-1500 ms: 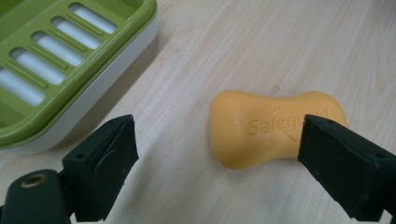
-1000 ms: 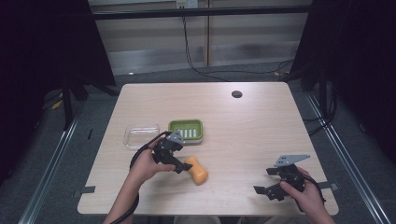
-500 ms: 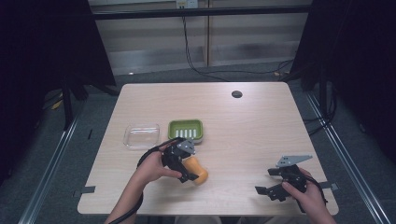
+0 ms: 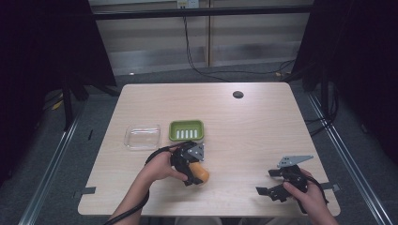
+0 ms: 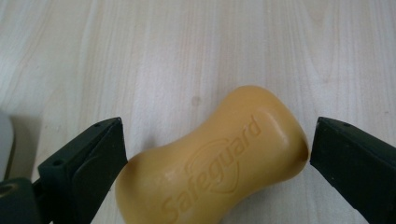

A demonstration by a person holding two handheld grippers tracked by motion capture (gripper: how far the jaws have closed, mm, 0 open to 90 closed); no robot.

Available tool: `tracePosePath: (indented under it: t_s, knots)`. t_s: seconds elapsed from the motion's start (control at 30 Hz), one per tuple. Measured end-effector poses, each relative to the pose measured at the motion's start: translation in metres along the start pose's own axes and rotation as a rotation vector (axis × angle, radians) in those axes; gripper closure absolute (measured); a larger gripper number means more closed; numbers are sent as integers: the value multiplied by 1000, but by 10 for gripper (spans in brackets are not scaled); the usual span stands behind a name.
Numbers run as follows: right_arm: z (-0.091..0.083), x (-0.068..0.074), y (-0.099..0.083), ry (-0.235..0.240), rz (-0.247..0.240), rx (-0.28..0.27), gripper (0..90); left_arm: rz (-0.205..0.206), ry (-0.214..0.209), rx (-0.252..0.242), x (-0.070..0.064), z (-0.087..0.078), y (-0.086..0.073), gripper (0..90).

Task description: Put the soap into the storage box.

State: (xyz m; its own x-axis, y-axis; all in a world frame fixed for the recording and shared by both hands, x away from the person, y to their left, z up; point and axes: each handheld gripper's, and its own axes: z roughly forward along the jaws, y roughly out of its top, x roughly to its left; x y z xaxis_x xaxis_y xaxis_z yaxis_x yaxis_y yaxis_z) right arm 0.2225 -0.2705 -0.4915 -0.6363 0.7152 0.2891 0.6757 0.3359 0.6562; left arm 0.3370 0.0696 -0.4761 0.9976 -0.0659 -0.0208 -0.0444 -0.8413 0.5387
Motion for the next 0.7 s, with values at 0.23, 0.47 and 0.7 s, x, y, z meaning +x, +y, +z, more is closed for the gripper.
tracePosePath:
  t_s: [0.23, 0.47, 0.7]
  knots:
    - [-1, 0, -1, 1, 2, -2, 52, 1, -6, 44, -1, 4, 1, 95]
    - [-2, 0, 0, -2, 11, -3, 52, -7, 13, 88, -5, 1, 4, 248]
    - [-1, 1, 1, 0, 0, 2, 52, -30, 21, 139, -4, -1, 6, 369]
